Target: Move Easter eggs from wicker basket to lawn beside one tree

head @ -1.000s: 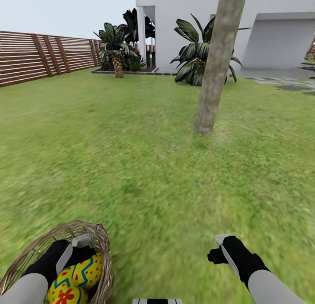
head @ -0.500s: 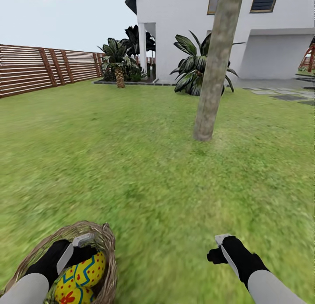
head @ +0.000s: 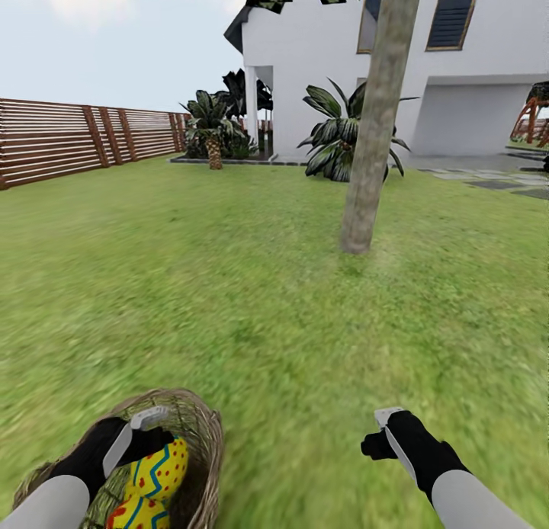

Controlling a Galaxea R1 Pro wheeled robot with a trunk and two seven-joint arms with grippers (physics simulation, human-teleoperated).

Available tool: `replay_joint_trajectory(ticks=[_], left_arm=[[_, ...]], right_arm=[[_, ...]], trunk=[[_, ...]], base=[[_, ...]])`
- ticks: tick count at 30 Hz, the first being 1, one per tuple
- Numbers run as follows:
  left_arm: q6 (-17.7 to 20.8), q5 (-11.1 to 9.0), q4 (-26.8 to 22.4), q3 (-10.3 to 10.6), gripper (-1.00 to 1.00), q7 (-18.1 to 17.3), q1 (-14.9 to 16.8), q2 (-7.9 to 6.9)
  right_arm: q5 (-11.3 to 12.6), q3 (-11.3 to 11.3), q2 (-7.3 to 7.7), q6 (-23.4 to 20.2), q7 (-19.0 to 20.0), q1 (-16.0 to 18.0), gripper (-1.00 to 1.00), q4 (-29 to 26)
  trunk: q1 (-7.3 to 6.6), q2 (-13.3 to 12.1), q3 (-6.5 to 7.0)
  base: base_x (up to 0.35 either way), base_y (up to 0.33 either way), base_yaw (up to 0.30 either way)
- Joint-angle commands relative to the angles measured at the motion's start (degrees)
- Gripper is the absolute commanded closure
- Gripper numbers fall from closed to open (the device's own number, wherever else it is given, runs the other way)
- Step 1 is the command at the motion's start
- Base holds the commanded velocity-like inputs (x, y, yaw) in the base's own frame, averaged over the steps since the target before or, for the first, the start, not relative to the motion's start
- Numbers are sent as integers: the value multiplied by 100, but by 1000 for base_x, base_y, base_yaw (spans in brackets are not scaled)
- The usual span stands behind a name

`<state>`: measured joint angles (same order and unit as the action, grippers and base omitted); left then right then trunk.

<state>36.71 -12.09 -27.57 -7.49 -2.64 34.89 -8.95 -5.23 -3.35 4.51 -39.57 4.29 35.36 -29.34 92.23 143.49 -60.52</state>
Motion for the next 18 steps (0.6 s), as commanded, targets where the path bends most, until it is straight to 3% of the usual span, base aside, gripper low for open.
replay_joint_trajectory(ticks=[1, 5, 14, 18], left_arm=[[30, 49, -3, -24, 100, -25, 1, 5], [30, 49, -7, -24, 100, -26, 1, 11], [30, 60, -3, -24, 100, -35, 1, 23], [30, 58, 2, -24, 100, -27, 1, 139]], right_arm=[[-57, -25, 6, -33, 45, 4, -100, -11], [-57, -25, -22, -33, 45, 3, -100, -11], [-57, -25, -29, -33, 45, 4, -100, -11], [-57, -25, -33, -33, 45, 4, -100, -11]], trunk=[[-6, 1, 17], [-17, -5, 106], [-40, -17, 305], [-50, -22, 394]], base=[[-274, 176, 0], [-207, 139, 0], [-6, 4, 0], [-53, 8, 0]])
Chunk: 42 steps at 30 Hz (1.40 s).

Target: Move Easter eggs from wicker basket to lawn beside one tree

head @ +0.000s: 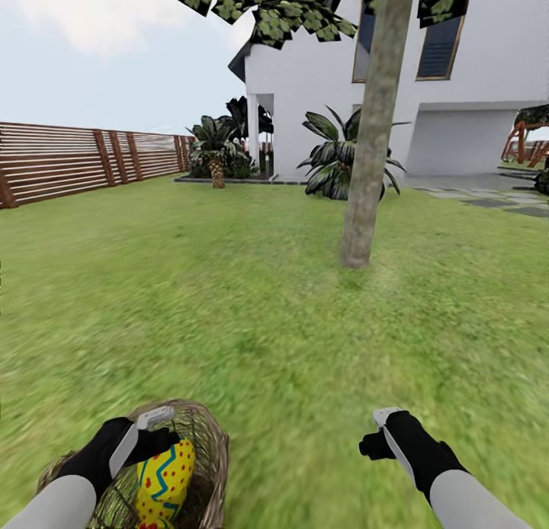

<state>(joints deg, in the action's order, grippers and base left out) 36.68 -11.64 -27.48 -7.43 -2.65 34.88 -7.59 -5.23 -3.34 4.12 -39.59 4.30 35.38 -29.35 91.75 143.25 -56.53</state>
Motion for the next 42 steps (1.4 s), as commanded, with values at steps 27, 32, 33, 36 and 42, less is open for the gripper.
replay_joint_trajectory(ticks=[27, 32, 33, 36, 42], left_arm=[[33, 13, -3, -22, 100, -20, 2, 91], [48, 13, -3, -25, 100, -49, 2, 91], [48, 13, -3, -28, 100, -50, 2, 91], [42, 13, -3, -25, 100, -51, 2, 91], [38, 13, -3, -23, 100, -44, 2, 96]], right_arm=[[-57, -27, 2, -31, 45, 3, -100, -10], [-57, -21, 10, -34, 45, 0, -100, -10], [-57, -19, 10, -35, 45, 2, -100, -10], [-57, -20, 10, -39, 45, 1, -100, -10], [-43, -19, 9, -47, 53, 1, -100, -10]], trunk=[[-557, -1004, 488], [-667, -1204, 578], [-689, -1244, 596], [-755, -1364, 650], [-886, -1605, 757]], base=[[-143, 45, 0], [0, 0, 0], [0, 0, 0], [0, 0, 0], [0, 0, 0]])
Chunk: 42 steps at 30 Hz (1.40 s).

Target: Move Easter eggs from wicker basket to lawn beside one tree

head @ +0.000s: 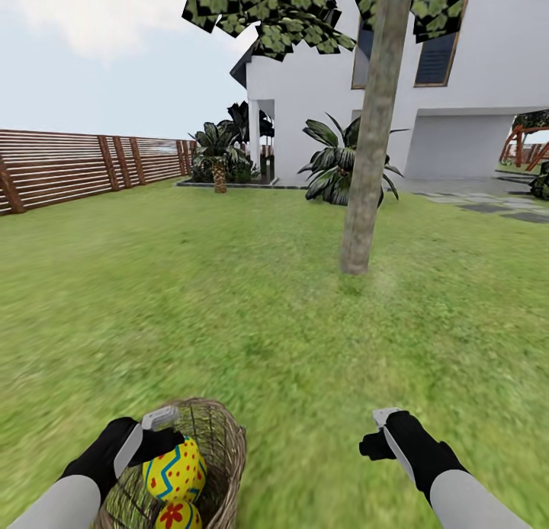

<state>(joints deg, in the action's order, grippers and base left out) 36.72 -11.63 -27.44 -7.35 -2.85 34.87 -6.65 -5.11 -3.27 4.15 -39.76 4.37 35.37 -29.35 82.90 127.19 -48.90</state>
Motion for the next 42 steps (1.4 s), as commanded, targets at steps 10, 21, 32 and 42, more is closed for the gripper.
replay_joint_trajectory(ticks=[10, 21, 32, 42], left_arm=[[68, 5, -18, -38, 100, -32, 2, 50], [37, 23, 116, -30, 100, -19, 2, 127], [24, 17, 59, -33, 100, -33, 2, 106], [25, 1, 107, -19, 100, -178, 2, 183]], right_arm=[[-45, -23, 10, -28, 38, 4, -100, 208], [-13, 7, 272, -42, 63, 3, -100, 479], [-16, -8, 196, -53, 74, 3, -100, 488], [-40, -25, 80, -41, 73, 3, -100, 653]], trunk=[[-221, -400, 174], [-463, -841, 372], [-704, -1282, 569], [-924, -1683, 749]], base=[[0, 0, 0], [0, 0, 0], [0, 0, 0], [0, 0, 0]])
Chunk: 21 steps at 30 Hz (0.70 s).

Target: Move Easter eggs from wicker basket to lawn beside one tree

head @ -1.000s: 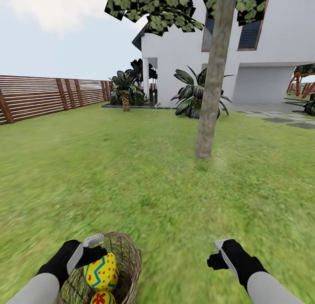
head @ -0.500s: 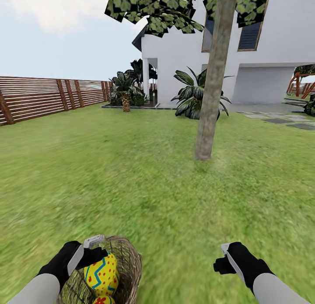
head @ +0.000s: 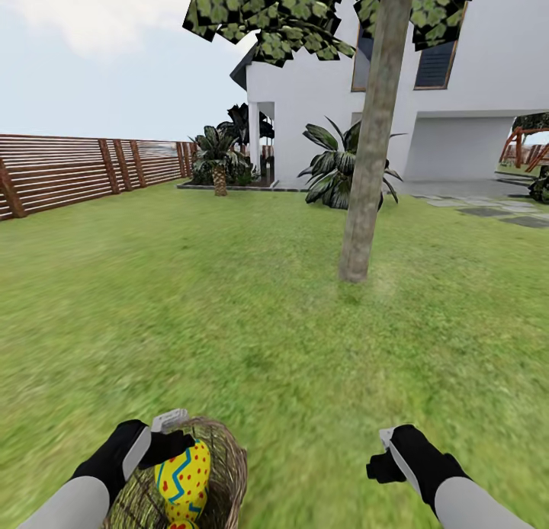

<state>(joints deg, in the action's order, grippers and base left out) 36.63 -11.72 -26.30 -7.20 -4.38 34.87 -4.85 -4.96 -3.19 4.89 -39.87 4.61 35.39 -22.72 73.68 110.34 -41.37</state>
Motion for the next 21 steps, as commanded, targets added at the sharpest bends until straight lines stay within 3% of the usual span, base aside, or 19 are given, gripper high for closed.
replay_joint_trajectory(ticks=[1, 15, 19, 21], left_arm=[[36, 2, -7, -34, 100, -26, 2, 3], [99, 39, 12, -8, 100, 25, 2, 85], [99, 38, 18, -9, 100, 30, 2, 120], [93, 37, 19, -9, 100, 38, 2, 207]], right_arm=[[-52, -33, 1, -30, 48, 2, -100, 6], [-36, -24, -14, -29, 57, 3, -100, 35], [-40, -24, -14, -29, 57, -2, -100, 33], [-40, -30, -14, -29, 54, 0, -100, 34]], trunk=[[-23, -39, 13], [-331, -600, 264], [-419, -761, 336], [-463, -841, 372]], base=[[0, 0, 0], [0, 1, 0], [-45, 198, 0], [-81, 271, 0]])
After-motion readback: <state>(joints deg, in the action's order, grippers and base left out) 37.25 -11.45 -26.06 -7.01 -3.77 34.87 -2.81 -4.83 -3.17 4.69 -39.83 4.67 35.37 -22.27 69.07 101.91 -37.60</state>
